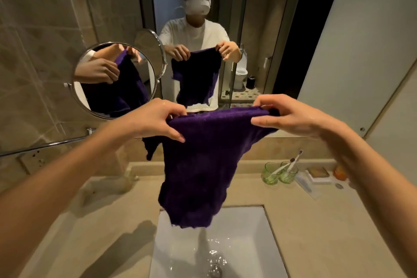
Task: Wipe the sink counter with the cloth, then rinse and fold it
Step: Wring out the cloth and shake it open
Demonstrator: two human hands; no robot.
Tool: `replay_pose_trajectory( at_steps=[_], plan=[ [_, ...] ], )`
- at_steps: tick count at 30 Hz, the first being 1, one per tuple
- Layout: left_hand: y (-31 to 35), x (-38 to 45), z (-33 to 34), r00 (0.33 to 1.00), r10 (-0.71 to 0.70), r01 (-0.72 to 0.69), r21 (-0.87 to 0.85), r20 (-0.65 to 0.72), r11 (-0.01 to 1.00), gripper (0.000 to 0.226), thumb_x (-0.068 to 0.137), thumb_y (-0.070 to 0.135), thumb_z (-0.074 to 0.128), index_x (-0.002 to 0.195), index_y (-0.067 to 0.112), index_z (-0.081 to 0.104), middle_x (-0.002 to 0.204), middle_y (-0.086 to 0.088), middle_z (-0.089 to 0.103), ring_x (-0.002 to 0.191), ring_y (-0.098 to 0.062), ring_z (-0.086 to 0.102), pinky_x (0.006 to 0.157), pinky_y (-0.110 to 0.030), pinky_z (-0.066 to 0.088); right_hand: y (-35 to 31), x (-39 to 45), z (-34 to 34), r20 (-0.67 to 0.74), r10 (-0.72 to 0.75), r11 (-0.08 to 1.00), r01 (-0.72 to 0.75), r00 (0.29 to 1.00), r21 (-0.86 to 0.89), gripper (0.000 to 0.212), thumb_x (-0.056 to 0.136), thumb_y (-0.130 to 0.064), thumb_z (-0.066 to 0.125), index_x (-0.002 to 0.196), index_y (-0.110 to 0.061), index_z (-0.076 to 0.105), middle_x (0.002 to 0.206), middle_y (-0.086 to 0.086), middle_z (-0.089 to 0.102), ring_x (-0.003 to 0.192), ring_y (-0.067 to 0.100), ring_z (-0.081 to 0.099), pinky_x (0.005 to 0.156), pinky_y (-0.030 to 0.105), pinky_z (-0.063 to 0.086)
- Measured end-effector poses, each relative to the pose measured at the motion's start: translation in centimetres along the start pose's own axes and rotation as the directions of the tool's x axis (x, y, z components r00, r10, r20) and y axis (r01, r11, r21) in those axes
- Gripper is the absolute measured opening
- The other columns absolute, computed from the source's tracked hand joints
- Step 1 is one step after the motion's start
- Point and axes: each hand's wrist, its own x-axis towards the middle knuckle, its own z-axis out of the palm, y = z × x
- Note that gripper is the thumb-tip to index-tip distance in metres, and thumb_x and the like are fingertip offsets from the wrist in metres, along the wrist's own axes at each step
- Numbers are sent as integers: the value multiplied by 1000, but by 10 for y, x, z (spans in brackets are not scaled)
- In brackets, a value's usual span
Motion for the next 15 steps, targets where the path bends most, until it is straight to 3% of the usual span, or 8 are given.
replay_pose_trajectory(
  at_steps=[3,6,9,10,12,14,15],
  plan=[
    [-18,-7,4,998,-36,37,-19,46,999,23,75,27,88,95,29,76,84,7,75,83,-10,71,76,-36,56,-16,-12,-2,-118,-24,967,52,993,248,19,91,-25,65,98,-7,63,88,-1,71,85,16,70,68,25,57],
    [-38,-20,9,991,-64,87,-206,113,975,7,76,42,82,76,43,76,74,14,72,73,-4,68,69,-29,53,-25,-25,-9,-210,1,918,83,978,389,11,88,-18,66,90,-7,63,85,5,70,82,18,69,68,24,57],
    [-55,-27,17,995,-57,84,-350,85,933,44,61,74,78,78,34,74,77,9,70,77,-8,66,71,-27,52,-25,-39,-14,-196,55,923,25,979,383,5,86,-15,67,87,-10,66,86,7,70,82,18,69,68,24,58],
    [-59,-27,20,995,-52,80,-393,81,916,49,62,72,79,81,27,73,78,7,69,79,-11,65,73,-30,52,-23,-44,-15,-190,81,926,-4,978,378,6,86,-15,68,89,-10,67,87,8,70,82,18,69,67,24,58],
    [-61,-25,27,992,-18,69,-410,127,909,32,76,49,76,84,19,68,79,7,66,80,-12,63,74,-31,51,-17,-55,-16,-173,125,923,-51,977,382,16,86,-18,71,94,-5,69,90,11,70,83,19,69,69,24,58],
    [-60,-23,28,988,-3,59,-370,152,927,5,85,31,68,84,27,69,78,11,65,78,-7,62,72,-26,49,-10,-65,-15,-163,170,919,-96,972,384,22,86,-26,77,96,-7,73,93,12,72,86,19,69,72,26,59],
    [-60,-22,28,988,-7,64,-364,155,929,7,90,25,68,85,29,70,79,11,67,78,-6,62,72,-25,50,-5,-70,-15,-173,199,911,-118,965,394,19,85,-26,78,95,-10,75,93,11,72,87,19,69,73,27,58]
  ],
)
